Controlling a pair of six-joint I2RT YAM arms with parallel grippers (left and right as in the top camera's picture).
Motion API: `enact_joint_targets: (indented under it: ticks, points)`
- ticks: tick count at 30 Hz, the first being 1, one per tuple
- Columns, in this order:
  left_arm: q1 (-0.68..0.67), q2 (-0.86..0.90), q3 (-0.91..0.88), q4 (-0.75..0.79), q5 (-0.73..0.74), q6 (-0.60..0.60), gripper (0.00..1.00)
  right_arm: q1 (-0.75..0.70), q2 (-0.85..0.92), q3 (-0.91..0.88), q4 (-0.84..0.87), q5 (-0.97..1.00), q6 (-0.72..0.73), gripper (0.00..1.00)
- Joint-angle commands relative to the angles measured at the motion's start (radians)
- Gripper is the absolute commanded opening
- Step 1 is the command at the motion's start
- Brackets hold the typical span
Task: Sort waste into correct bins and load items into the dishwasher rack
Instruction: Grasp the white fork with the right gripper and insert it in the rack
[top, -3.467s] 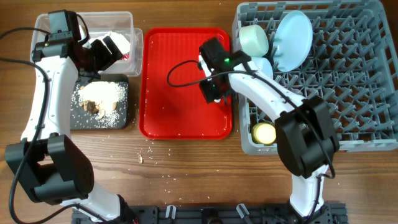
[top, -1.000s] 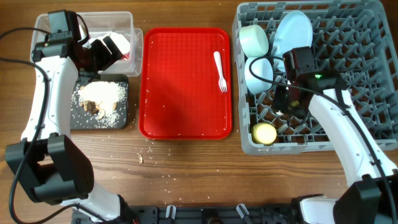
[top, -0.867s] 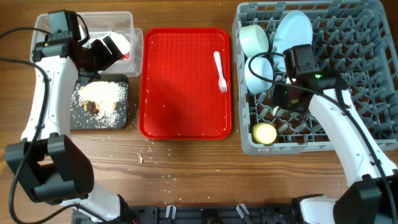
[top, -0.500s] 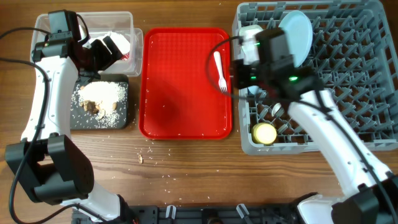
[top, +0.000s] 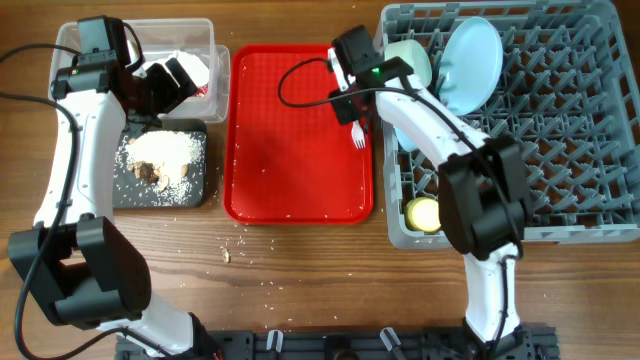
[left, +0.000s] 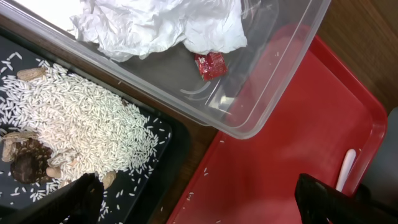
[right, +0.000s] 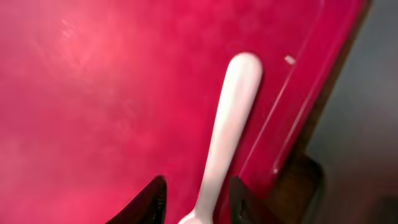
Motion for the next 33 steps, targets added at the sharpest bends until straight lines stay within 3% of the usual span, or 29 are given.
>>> enact_joint_targets:
  ticks: [1, 8, 9, 11, 14, 17, 21, 25, 28, 33]
  points:
    - [0.003, -0.023, 0.017, 0.002, 0.001, -0.002, 1.0, -0.003, 0.058, 0.019, 0.006, 0.063, -0.005, 0.32]
    - [0.003, -0.023, 0.017, 0.002, 0.002, -0.002, 1.0, -0.006, 0.116, 0.019, 0.026, 0.088, 0.012, 0.29]
    - [0.003, -0.023, 0.017, 0.002, 0.002, -0.002, 1.0, -0.006, 0.118, 0.019, 0.024, 0.084, 0.011, 0.27]
    - [0.003, -0.023, 0.017, 0.002, 0.002, -0.002, 1.0, -0.006, 0.118, 0.019, 0.006, 0.058, 0.012, 0.13]
    - [0.003, -0.023, 0.017, 0.002, 0.002, -0.002, 1.0, -0.006, 0.118, 0.019, -0.021, 0.033, 0.013, 0.05]
    - [0.003, -0.023, 0.017, 0.002, 0.002, -0.002, 1.0, -0.006, 0.11, 0.023, -0.053, -0.003, 0.019, 0.04]
    - [0.003, -0.023, 0.017, 0.002, 0.002, -0.002, 1.0, -0.005, -0.034, 0.023, -0.105, -0.018, 0.035, 0.04]
    - [0.003, -0.023, 0.017, 0.002, 0.002, -0.002, 1.0, -0.005, -0.254, 0.023, -0.154, -0.212, 0.048, 0.04]
    - [0.003, -0.023, 0.017, 0.002, 0.002, -0.002, 1.0, -0.029, -0.413, 0.023, -0.271, -0.108, 0.182, 0.04]
    - [0.003, -0.023, 0.017, 0.002, 0.001, -0.002, 1.0, -0.183, -0.515, 0.015, -0.664, 0.098, 0.48, 0.04]
